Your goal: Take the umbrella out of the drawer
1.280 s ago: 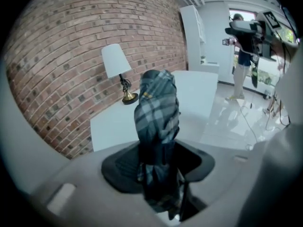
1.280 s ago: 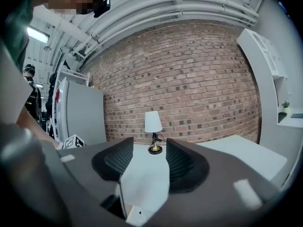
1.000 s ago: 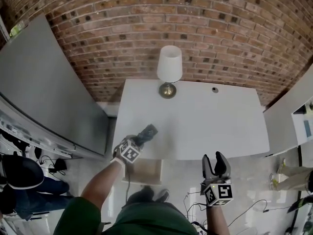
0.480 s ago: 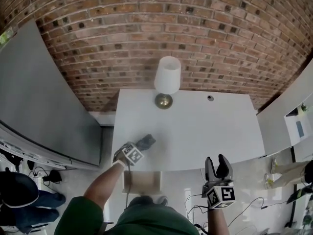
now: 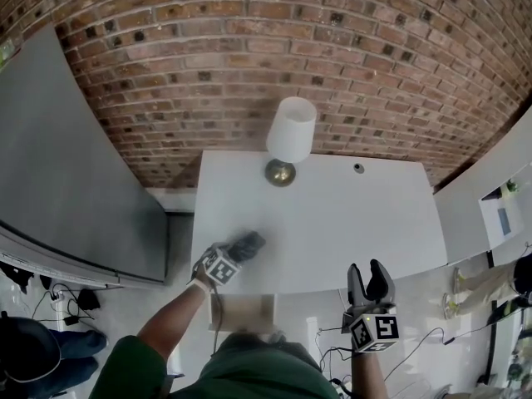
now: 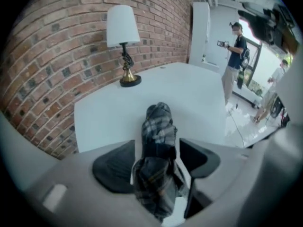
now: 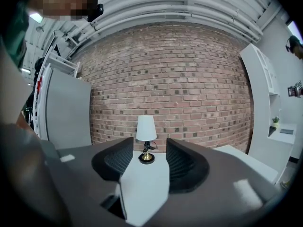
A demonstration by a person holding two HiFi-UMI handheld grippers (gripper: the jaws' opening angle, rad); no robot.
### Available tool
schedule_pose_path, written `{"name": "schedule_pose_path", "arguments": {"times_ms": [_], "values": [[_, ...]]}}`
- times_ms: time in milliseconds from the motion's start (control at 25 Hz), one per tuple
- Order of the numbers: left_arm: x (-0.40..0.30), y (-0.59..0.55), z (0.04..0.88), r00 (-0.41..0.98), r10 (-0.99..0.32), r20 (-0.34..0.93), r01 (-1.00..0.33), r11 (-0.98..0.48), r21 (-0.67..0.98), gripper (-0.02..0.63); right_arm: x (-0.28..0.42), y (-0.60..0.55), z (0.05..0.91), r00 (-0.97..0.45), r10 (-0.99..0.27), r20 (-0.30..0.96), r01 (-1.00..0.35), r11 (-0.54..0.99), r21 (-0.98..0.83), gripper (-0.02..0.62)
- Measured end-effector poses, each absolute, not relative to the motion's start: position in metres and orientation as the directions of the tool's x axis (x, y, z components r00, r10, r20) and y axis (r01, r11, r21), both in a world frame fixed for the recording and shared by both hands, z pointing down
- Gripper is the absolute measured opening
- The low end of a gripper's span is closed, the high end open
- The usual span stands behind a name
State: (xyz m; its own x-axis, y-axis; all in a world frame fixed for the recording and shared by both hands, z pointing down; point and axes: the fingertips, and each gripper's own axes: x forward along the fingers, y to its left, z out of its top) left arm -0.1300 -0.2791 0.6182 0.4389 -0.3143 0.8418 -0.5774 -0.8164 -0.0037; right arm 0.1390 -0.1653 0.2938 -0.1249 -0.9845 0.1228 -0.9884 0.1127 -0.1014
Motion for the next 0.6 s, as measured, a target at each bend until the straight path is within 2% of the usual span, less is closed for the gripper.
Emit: {"name": "schedule_pose_path", "arguments": {"times_ms": [160, 360, 600], "values": [[-0.137, -0.303, 0.534, 0.517, -0.499, 0.695, -0.684, -0.730, -0.015, 0.293, 0.148, -0.173, 0.299, -0.112, -0.984, 0.141, -0.991, 0.099, -0.092, 0.216], [-0.142, -0.324, 0.391, 0.580, -0.707, 0.404, -0.755, -0.653, -0.061, 0.276, 0.159, -0.187, 0.284, -0.143, -0.986, 0.082, -0.987, 0.136, -0.089, 0.216], [-0.133, -0.306, 0.232, 0.542, -0.838, 0.068, -0.814, -0.543, -0.204, 0.239, 0.178, -0.198, 0.249, -0.204, -0.979, 0.001, -0.978, 0.204, -0.053, 0.216]]}}
